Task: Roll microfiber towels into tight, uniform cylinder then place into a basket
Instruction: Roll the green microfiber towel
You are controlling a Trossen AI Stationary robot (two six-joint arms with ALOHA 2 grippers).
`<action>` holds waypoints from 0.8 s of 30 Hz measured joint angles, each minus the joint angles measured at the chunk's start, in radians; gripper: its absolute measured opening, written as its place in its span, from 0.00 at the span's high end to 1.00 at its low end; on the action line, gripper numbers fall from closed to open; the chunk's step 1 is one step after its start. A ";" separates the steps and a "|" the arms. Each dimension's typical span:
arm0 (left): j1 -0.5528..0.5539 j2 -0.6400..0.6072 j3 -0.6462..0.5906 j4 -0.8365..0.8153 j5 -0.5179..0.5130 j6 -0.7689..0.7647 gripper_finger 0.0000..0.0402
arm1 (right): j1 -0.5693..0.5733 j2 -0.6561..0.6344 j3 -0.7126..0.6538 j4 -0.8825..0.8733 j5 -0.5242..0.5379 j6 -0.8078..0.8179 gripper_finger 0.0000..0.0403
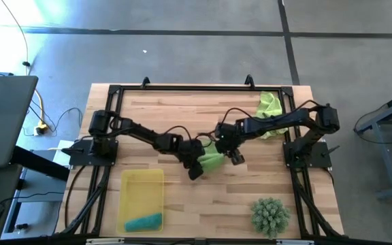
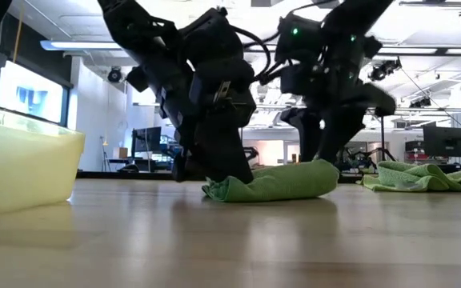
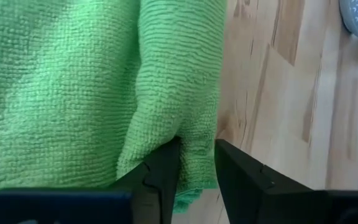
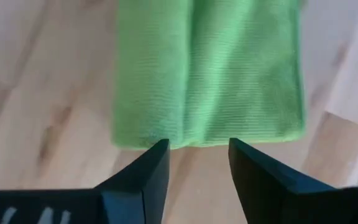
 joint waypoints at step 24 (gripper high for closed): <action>0.005 0.001 -0.006 0.021 -0.011 -0.006 0.83 | 0.184 -0.168 -0.557 0.921 0.068 -0.048 0.64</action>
